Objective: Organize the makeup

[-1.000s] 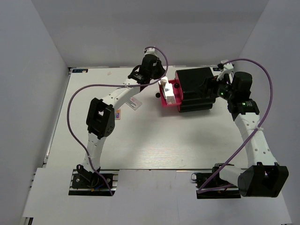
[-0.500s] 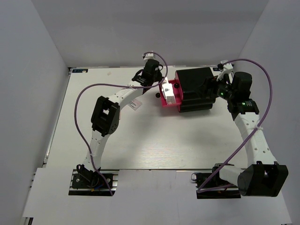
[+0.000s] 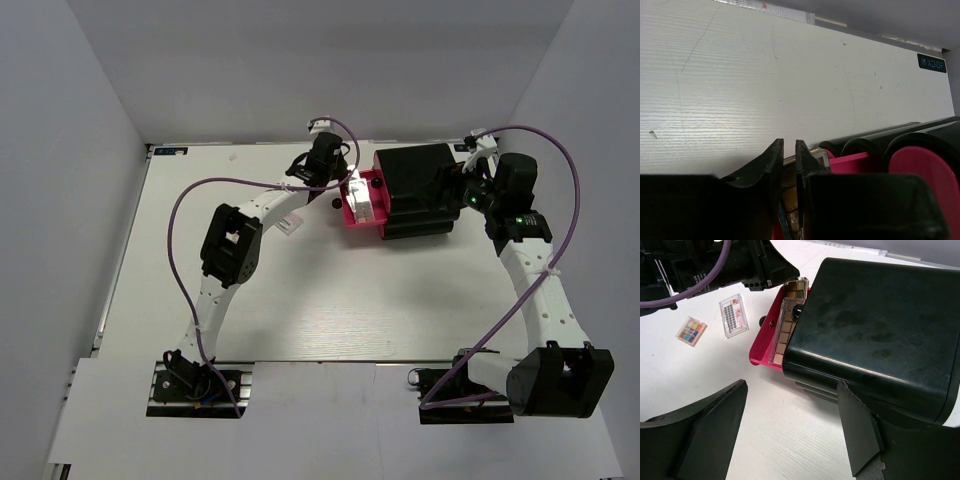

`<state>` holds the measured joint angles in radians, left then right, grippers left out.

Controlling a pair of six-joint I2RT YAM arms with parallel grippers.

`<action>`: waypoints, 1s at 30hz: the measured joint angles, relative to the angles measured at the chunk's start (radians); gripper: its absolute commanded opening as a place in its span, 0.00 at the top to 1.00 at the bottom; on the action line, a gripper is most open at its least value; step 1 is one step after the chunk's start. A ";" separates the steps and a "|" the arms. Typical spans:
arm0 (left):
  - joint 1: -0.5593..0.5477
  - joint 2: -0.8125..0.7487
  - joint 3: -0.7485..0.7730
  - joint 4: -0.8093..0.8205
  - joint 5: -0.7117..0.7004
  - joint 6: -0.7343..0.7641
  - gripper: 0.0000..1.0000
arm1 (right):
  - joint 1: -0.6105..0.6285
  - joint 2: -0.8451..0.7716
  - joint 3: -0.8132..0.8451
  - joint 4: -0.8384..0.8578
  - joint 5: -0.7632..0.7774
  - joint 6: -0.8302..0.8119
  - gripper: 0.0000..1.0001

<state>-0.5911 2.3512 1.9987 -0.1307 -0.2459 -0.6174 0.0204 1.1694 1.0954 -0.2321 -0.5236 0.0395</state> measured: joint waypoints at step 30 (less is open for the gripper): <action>0.000 -0.002 0.007 -0.042 0.168 0.019 0.58 | -0.044 0.000 -0.001 0.003 -0.026 0.013 0.21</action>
<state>-0.5911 2.3493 2.0056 -0.1722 -0.0780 -0.5980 -0.0235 1.1694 1.0946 -0.2291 -0.5495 0.0525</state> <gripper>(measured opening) 0.320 0.787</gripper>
